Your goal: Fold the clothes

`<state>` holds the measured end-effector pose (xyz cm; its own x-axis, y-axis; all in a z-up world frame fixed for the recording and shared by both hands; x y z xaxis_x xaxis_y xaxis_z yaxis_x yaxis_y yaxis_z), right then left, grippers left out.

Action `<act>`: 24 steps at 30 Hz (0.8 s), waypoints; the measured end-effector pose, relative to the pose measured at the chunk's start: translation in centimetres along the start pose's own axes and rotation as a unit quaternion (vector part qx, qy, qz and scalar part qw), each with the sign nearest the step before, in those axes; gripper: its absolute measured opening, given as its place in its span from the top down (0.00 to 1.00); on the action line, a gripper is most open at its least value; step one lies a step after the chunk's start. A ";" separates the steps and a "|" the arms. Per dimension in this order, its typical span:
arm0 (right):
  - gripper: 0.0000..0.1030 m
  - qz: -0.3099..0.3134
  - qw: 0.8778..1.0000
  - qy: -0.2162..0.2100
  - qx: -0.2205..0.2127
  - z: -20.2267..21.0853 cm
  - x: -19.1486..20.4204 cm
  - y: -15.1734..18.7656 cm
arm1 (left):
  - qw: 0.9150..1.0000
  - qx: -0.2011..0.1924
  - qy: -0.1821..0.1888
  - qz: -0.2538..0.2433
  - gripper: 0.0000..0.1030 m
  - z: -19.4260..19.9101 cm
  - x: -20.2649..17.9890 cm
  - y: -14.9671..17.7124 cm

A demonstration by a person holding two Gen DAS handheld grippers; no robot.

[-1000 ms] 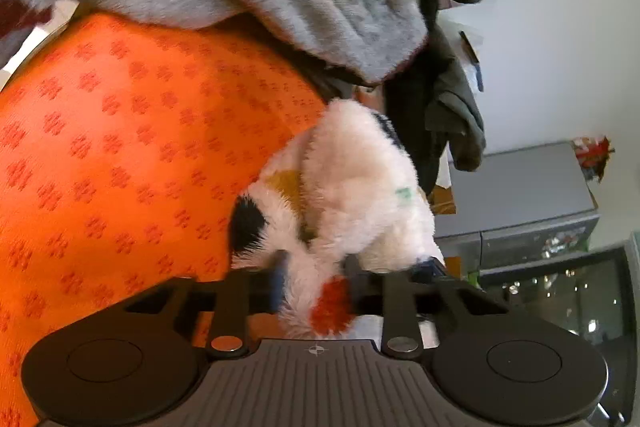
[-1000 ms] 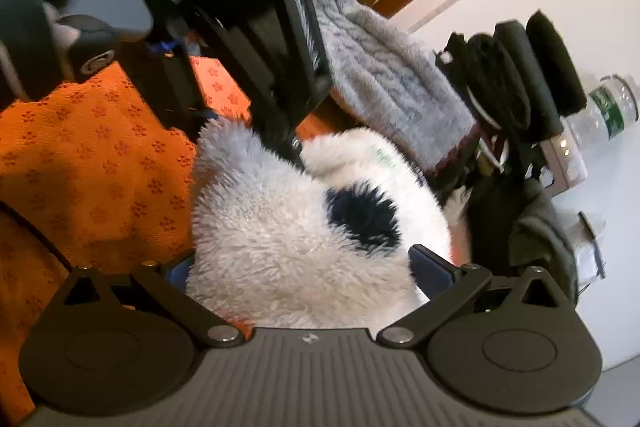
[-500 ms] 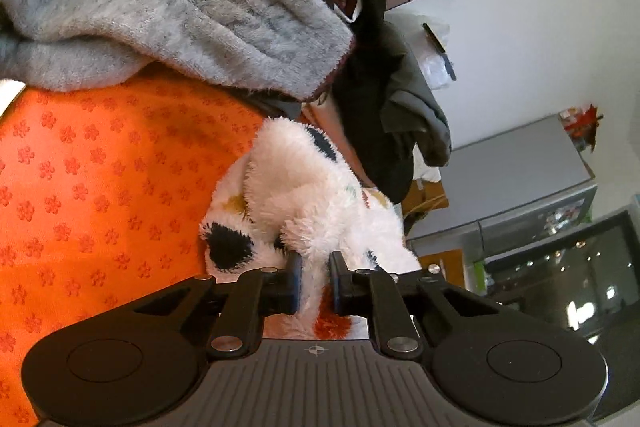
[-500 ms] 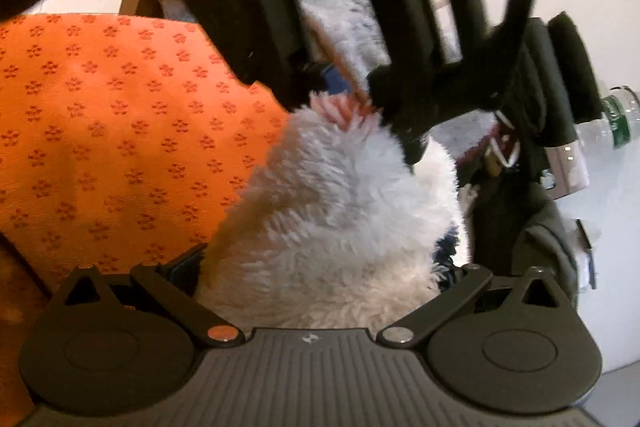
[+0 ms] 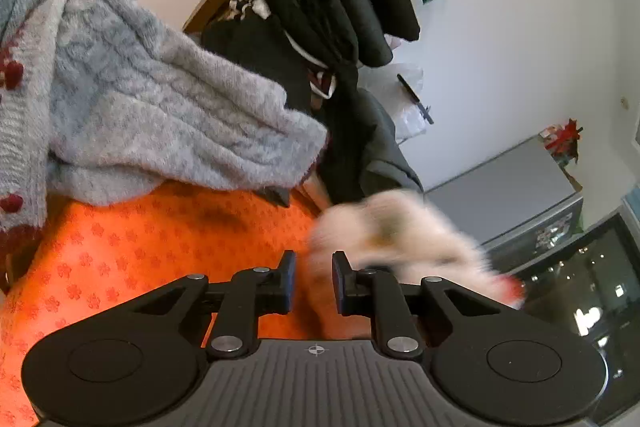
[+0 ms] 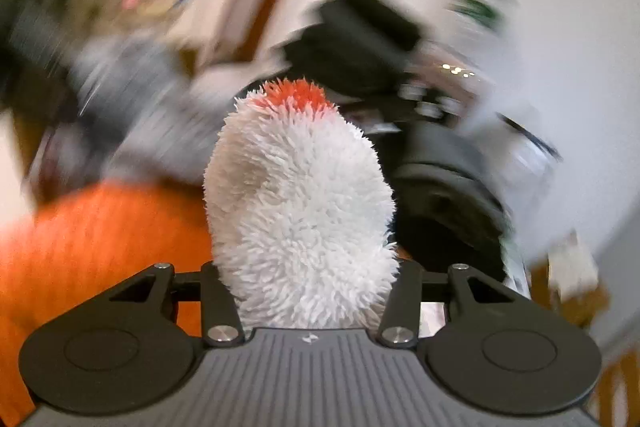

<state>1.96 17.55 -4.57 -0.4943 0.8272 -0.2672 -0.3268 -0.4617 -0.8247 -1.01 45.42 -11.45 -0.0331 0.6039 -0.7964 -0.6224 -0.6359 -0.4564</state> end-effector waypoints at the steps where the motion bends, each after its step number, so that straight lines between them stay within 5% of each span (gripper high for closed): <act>1: 0.51 -0.034 0.999 0.015 -0.012 1.0 -1.8 -0.2 | 1.000 0.006 0.002 -0.001 0.78 -0.4 -0.2 0.1; 5: 0.51 -0.173 0.981 0.067 -0.054 5.4 -9.2 0.3 | 0.999 0.037 0.015 -0.013 0.78 -2.7 -1.2 0.8; 9: 0.51 -0.307 0.941 0.112 -0.092 9.0 -16.4 3.0 | 0.995 0.079 0.033 -0.048 0.76 -6.0 -3.7 1.4; 13: 0.51 -0.442 0.876 0.153 -0.121 12.6 -22.1 9.0 | 0.987 0.120 0.050 -0.091 0.73 -9.3 -6.9 2.2; 19: 0.46 -0.627 0.748 0.174 -0.132 15.6 -26.8 20.7 | 0.969 0.173 0.070 -0.163 0.63 -14.3 -12.2 3.9; 24: 0.33 -0.710 0.680 0.146 -0.106 13.4 -27.4 29.0 | 0.945 0.213 0.088 -0.233 0.56 -18.4 -17.5 6.1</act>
<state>-4.79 -22.86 -14.48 0.3904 0.4332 0.8123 -0.1698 0.9011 -0.3989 10.16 22.11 -7.63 0.4287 0.6579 -0.6191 -0.7968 -0.0476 -0.6023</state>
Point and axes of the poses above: each gripper's, at about its wrist camera, not at the fingertips, and z roughly against the way its jaws point, x to its left, y to its underside, the point moved 1 cm from there along -z, roughly the way its jaws point, and after that the axes turned 3 degrees about -z, right-handed, at the moved point
